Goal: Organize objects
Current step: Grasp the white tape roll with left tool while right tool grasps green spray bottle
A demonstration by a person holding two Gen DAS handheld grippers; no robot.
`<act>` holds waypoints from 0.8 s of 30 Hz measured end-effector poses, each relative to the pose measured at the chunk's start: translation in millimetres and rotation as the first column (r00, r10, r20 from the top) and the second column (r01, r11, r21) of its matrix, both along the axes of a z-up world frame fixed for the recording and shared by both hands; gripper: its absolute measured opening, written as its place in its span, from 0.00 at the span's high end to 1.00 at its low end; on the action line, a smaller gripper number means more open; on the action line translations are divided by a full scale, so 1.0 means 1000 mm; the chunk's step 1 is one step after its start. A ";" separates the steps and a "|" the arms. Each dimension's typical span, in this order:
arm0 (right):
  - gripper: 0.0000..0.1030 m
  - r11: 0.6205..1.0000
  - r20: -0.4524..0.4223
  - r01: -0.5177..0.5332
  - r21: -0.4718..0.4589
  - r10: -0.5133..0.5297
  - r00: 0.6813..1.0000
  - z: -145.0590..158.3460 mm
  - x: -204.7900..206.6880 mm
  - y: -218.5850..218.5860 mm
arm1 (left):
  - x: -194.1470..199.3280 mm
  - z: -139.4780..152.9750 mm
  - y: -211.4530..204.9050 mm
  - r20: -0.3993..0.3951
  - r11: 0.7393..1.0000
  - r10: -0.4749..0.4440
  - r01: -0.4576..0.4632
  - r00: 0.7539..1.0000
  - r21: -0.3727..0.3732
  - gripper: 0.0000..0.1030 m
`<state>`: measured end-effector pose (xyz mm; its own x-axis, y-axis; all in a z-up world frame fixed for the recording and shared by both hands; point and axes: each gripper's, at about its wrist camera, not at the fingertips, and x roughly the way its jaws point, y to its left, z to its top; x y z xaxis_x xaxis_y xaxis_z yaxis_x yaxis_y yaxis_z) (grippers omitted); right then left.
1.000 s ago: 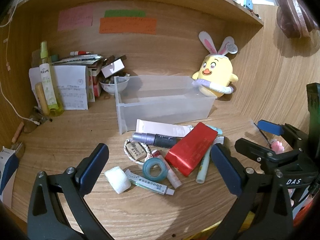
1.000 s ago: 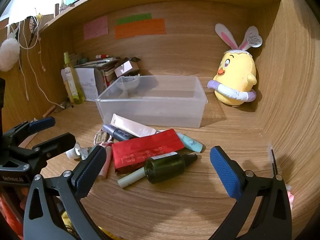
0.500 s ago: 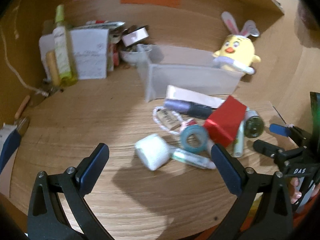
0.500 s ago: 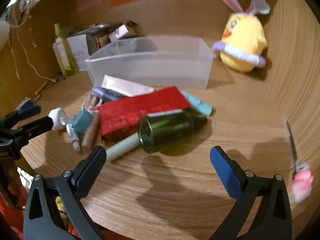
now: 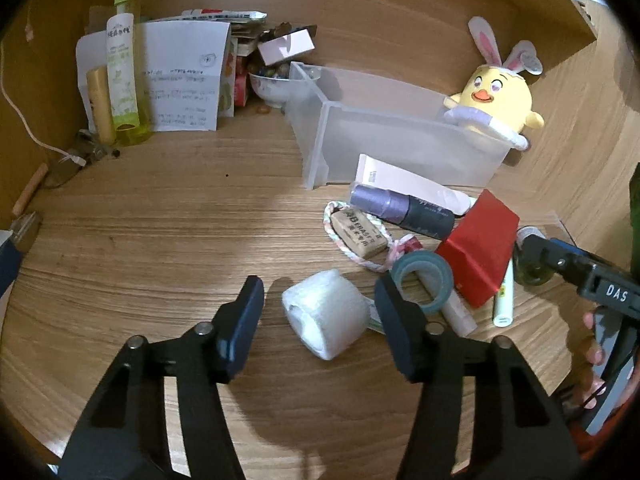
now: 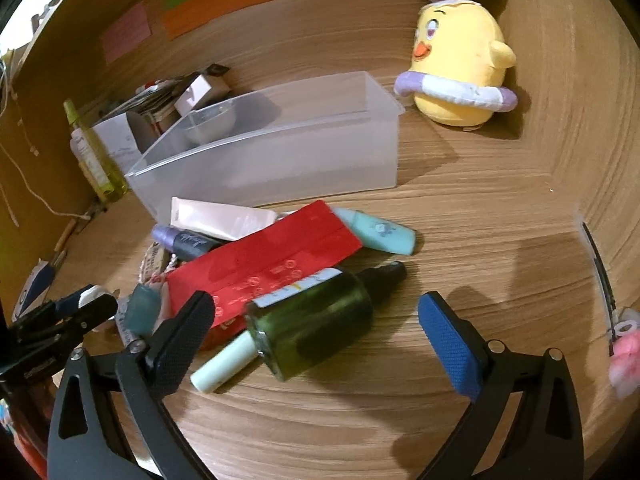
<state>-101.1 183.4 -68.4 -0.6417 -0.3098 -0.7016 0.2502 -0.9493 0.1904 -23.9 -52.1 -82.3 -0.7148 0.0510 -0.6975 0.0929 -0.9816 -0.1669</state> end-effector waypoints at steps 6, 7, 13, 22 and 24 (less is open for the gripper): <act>0.21 0.999 0.039 0.021 -0.033 -0.019 0.999 -0.004 0.000 0.027 | 0.000 -0.003 -0.002 0.004 1.000 -0.004 0.004 1.000 0.009 0.63; 0.23 0.999 0.046 0.028 -0.029 -0.027 0.999 -0.006 0.000 0.032 | 0.000 -0.003 -0.002 0.004 1.000 -0.006 0.006 1.000 0.009 0.66; 0.37 0.998 0.060 0.064 -0.004 -0.063 0.996 -0.013 0.003 0.056 | 0.004 0.002 -0.005 -0.006 1.000 0.025 -0.025 1.000 -0.016 0.76; 0.47 0.996 0.002 0.049 0.072 -0.050 0.999 -0.003 -0.008 0.057 | -0.005 0.025 -0.009 -0.055 0.997 0.051 -0.053 0.997 -0.051 0.76; 0.61 0.995 -0.002 0.021 0.096 -0.021 1.000 -0.001 -0.011 0.054 | -0.009 0.033 -0.008 -0.074 0.997 0.048 -0.052 0.996 -0.059 0.76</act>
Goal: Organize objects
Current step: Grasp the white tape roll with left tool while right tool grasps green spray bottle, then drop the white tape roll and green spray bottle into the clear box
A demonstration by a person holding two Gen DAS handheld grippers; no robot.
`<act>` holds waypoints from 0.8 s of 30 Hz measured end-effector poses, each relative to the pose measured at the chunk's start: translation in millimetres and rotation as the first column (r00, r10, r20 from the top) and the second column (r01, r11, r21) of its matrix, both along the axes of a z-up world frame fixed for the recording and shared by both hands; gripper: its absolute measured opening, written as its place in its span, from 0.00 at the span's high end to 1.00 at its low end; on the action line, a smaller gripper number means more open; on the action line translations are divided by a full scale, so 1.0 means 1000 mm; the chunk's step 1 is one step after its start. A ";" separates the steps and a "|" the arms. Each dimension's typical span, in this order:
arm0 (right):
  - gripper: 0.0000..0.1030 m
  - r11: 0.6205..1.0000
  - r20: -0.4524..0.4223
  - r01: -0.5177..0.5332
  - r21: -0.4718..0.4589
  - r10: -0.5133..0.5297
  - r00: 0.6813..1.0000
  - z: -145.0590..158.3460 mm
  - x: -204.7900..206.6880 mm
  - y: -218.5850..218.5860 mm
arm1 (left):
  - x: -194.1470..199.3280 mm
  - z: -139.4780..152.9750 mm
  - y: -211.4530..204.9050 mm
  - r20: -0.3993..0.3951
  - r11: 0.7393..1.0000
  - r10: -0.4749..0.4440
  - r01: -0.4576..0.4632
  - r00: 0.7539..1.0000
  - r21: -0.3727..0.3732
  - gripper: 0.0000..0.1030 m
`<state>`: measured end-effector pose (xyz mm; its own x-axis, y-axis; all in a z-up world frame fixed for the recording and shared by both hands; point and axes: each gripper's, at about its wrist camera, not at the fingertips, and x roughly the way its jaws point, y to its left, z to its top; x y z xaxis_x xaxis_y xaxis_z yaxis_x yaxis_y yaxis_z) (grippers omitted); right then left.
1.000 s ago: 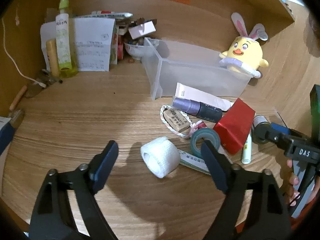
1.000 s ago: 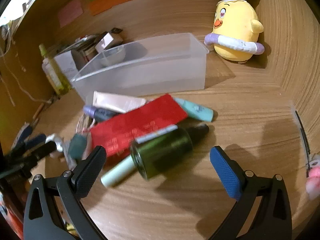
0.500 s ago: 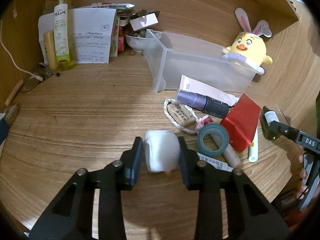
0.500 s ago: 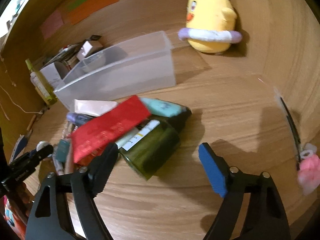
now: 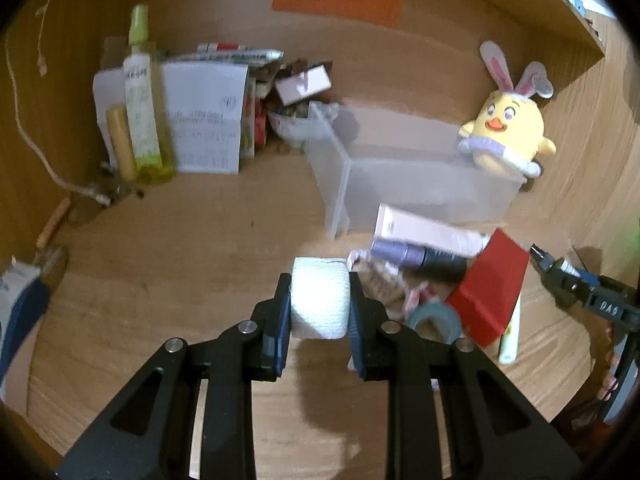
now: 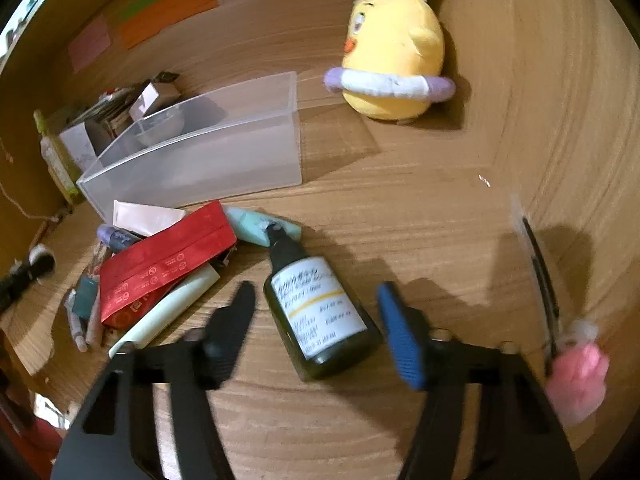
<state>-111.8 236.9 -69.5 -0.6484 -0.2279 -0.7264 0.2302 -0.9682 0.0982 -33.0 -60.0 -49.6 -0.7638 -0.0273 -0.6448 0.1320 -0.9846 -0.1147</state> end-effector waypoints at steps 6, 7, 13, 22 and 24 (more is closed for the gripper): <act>0.63 1.000 -0.031 -0.025 -0.007 0.025 0.999 0.011 0.002 0.000 | -0.017 0.026 0.012 -0.063 0.999 -0.025 0.022 0.998 -0.037 0.76; 0.63 1.000 -0.042 -0.026 -0.017 0.026 0.999 0.016 0.002 0.001 | -0.021 0.031 0.015 -0.075 0.999 -0.031 0.027 0.997 -0.044 0.76; 0.63 0.993 -0.142 -0.082 -0.083 0.069 0.987 0.062 -0.010 0.000 | -0.044 0.055 0.021 -0.113 0.998 -0.064 0.061 0.992 -0.026 0.76; 0.63 0.984 -0.225 -0.177 -0.034 0.165 0.960 0.108 -0.063 -0.054 | -0.100 0.069 0.019 -0.068 0.995 -0.090 0.092 0.994 0.031 0.76; 0.63 0.981 -0.203 -0.193 -0.025 0.184 0.962 0.108 -0.081 -0.066 | -0.115 0.066 0.019 -0.034 0.994 -0.104 0.105 0.994 0.037 0.76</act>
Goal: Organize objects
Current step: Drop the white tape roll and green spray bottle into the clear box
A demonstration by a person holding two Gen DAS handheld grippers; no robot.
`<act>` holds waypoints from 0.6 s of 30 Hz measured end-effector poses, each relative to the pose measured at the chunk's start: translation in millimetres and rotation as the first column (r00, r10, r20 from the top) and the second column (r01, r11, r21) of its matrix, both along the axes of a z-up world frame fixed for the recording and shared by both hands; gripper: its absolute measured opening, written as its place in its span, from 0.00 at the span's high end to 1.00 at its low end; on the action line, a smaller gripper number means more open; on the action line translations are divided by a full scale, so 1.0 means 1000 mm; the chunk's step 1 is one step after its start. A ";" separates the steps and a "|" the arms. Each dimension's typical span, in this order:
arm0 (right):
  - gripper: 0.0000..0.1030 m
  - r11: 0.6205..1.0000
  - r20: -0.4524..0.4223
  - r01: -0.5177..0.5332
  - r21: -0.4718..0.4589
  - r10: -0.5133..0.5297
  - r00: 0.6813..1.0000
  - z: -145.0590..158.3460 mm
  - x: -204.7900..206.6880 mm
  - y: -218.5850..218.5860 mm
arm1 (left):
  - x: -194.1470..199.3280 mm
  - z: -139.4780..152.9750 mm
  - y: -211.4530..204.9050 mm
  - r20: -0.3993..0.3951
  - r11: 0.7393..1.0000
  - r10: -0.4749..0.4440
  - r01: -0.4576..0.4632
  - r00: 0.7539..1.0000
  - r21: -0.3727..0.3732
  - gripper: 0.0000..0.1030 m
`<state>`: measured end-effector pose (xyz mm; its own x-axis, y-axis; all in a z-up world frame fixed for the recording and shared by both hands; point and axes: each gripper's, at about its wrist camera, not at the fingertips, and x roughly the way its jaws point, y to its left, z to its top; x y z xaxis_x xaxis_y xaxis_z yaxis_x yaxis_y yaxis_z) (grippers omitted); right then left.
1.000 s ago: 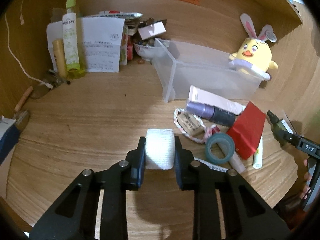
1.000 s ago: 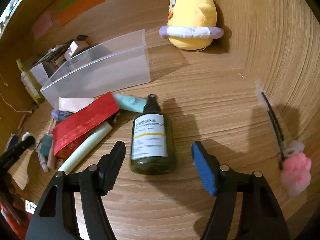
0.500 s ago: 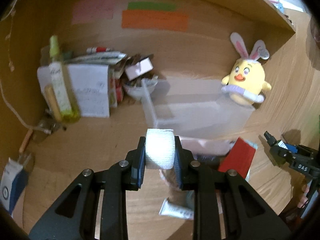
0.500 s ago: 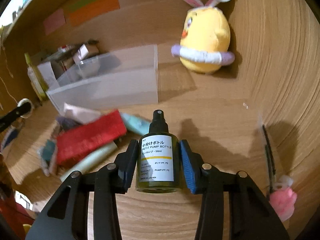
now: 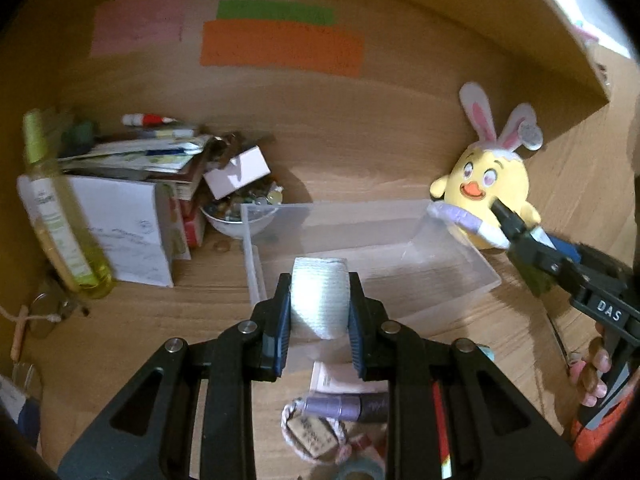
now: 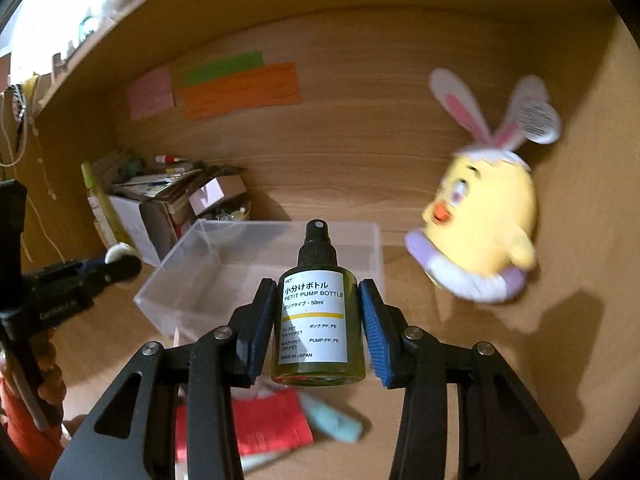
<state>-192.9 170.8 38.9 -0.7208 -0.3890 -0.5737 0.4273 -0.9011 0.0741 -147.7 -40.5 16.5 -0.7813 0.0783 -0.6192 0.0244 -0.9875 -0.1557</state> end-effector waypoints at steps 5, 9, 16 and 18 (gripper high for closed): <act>0.63 0.999 0.092 -0.027 0.043 0.023 0.995 -0.017 -0.042 -0.025 | -0.039 -0.015 -0.002 0.110 0.999 -0.032 0.030 0.993 0.025 0.76; 0.63 0.996 0.175 -0.052 0.079 0.037 0.984 -0.037 -0.069 -0.039 | -0.061 -0.028 0.007 0.174 0.998 -0.054 0.057 0.983 -0.010 0.76; 0.63 0.983 0.267 -0.091 0.162 0.045 0.963 -0.072 -0.094 -0.060 | -0.084 -0.054 0.024 0.262 0.992 -0.091 0.109 0.961 -0.058 0.76; 0.63 0.978 0.280 -0.100 0.182 0.046 0.959 -0.079 -0.097 -0.064 | -0.086 -0.056 0.027 0.266 0.991 -0.093 0.116 0.959 -0.070 0.76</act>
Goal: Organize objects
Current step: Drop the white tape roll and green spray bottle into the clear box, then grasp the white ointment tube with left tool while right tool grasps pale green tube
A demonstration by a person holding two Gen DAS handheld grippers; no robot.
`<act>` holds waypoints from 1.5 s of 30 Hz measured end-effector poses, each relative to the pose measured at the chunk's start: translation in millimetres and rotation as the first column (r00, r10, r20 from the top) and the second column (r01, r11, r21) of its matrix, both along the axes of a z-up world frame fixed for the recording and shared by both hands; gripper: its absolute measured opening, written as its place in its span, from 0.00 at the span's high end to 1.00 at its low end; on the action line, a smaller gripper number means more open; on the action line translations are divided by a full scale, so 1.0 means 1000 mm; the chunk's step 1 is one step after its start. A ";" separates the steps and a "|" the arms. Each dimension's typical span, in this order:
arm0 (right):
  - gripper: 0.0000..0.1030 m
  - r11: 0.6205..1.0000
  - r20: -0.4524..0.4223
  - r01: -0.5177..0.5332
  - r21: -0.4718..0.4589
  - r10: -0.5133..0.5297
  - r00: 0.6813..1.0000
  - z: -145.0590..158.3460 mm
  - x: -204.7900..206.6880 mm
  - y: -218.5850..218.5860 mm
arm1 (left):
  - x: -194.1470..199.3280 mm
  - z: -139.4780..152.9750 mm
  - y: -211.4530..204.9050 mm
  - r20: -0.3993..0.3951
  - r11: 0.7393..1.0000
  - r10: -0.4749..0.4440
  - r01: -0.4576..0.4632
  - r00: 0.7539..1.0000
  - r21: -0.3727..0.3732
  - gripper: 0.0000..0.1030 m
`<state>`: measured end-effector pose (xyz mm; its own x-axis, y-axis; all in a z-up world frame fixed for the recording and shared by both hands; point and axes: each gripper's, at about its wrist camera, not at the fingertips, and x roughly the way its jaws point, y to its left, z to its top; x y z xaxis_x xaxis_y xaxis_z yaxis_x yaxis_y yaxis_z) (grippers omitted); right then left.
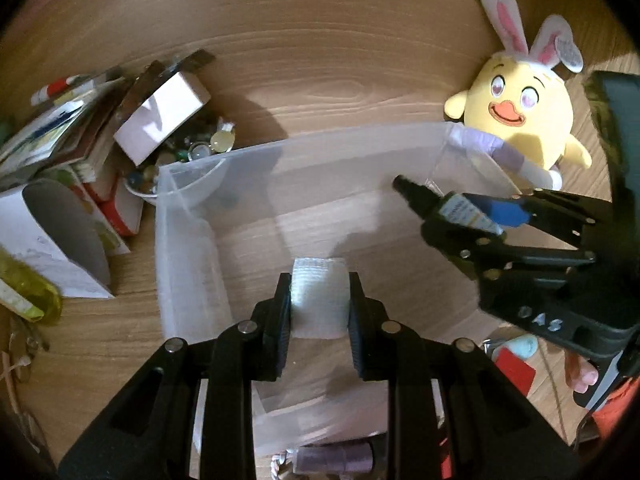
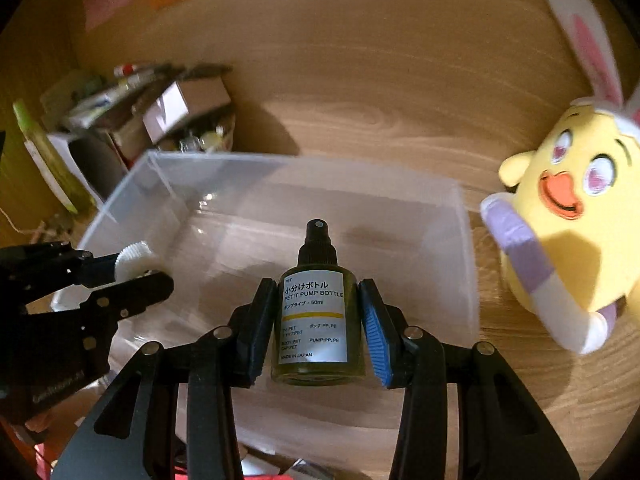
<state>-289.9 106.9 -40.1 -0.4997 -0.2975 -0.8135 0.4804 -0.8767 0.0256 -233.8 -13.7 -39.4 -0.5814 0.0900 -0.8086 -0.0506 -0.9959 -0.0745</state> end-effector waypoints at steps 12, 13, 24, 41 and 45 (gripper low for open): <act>0.47 0.999 -0.059 0.000 0.041 0.002 0.998 0.016 0.015 0.000 | 0.020 0.023 0.008 -0.082 0.999 0.008 -0.011 0.997 -0.036 0.26; 0.40 0.999 -0.079 0.004 0.036 -0.002 0.997 0.022 0.018 0.003 | 0.028 0.030 0.008 -0.103 0.999 0.004 -0.008 0.995 -0.038 0.25; 0.19 0.998 -0.210 0.029 -0.064 -0.042 0.977 0.067 0.099 0.053 | 0.112 0.059 -0.007 -0.216 0.999 0.044 -0.049 0.975 -0.015 0.02; 0.18 1.000 -0.116 0.009 -0.024 -0.012 0.993 -0.023 0.210 0.042 | 0.196 -0.038 0.011 -0.028 0.997 0.080 -0.080 0.996 -0.008 0.02; 0.18 1.000 -0.100 0.018 -0.007 -0.018 0.995 -0.034 0.211 0.034 | 0.193 -0.046 0.016 -0.015 0.996 0.092 -0.092 0.996 -0.006 0.02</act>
<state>-79.2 141.2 -73.7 -0.5841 -0.2928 -0.7570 0.4650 -0.8852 -0.0164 -41.0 1.9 -85.6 -0.5985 0.0307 -0.8006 0.0400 -0.9969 -0.0681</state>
